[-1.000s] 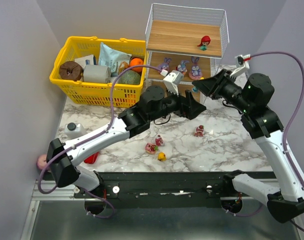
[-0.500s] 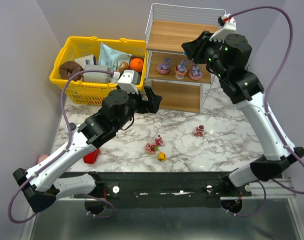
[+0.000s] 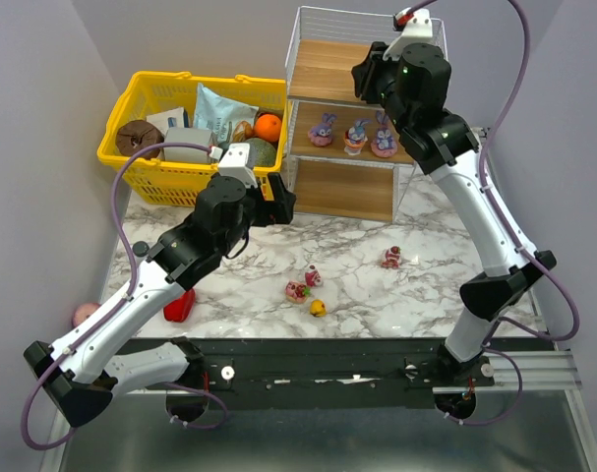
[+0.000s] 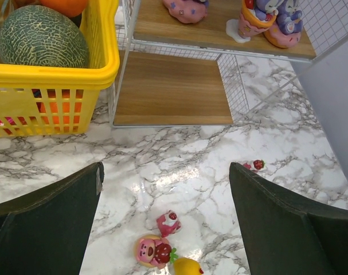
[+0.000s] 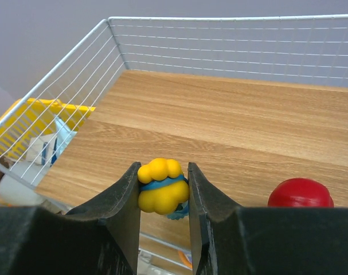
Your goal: Place and organize the plastic toys onto the shelf
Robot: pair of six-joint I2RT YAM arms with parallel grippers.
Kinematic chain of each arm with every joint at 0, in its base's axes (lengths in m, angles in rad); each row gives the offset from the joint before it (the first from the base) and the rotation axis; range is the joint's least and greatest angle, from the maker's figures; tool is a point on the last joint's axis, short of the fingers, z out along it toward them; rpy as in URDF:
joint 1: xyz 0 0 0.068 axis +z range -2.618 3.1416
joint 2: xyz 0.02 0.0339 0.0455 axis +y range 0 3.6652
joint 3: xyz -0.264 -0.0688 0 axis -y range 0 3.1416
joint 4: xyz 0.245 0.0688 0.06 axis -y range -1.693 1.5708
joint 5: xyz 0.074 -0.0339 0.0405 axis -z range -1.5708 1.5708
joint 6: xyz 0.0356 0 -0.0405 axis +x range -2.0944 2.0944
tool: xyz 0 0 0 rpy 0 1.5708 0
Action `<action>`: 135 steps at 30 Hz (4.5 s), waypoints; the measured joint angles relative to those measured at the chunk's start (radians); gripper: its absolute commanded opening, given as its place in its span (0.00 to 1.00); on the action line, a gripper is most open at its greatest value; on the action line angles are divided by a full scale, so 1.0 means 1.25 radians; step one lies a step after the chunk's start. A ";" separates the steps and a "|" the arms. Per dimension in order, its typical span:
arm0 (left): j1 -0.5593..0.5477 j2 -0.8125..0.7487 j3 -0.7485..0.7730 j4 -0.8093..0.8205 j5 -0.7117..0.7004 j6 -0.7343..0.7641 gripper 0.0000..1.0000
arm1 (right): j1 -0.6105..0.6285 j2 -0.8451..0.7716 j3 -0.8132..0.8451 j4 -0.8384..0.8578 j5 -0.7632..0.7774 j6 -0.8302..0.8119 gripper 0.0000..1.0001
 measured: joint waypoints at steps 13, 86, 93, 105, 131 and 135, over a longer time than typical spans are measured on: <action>0.019 0.000 -0.001 -0.006 0.001 -0.001 0.99 | 0.000 0.035 0.015 -0.026 0.010 0.004 0.09; 0.050 -0.051 -0.092 -0.015 0.024 0.003 0.99 | 0.133 -0.545 -0.791 -0.083 -0.285 0.081 1.00; 0.052 -0.051 -0.092 -0.013 0.025 0.009 0.99 | 0.347 -0.395 -0.972 0.020 -0.218 0.116 0.99; 0.054 -0.084 -0.114 -0.013 0.026 0.012 0.99 | 0.426 -0.200 -1.041 0.137 -0.174 0.192 0.81; 0.072 -0.087 -0.121 -0.020 0.082 0.069 0.99 | 0.430 -0.167 -0.951 0.004 -0.136 0.259 0.11; 0.079 -0.098 -0.121 -0.023 0.149 0.107 0.99 | 0.417 -0.212 -0.802 -0.100 -0.111 0.262 0.11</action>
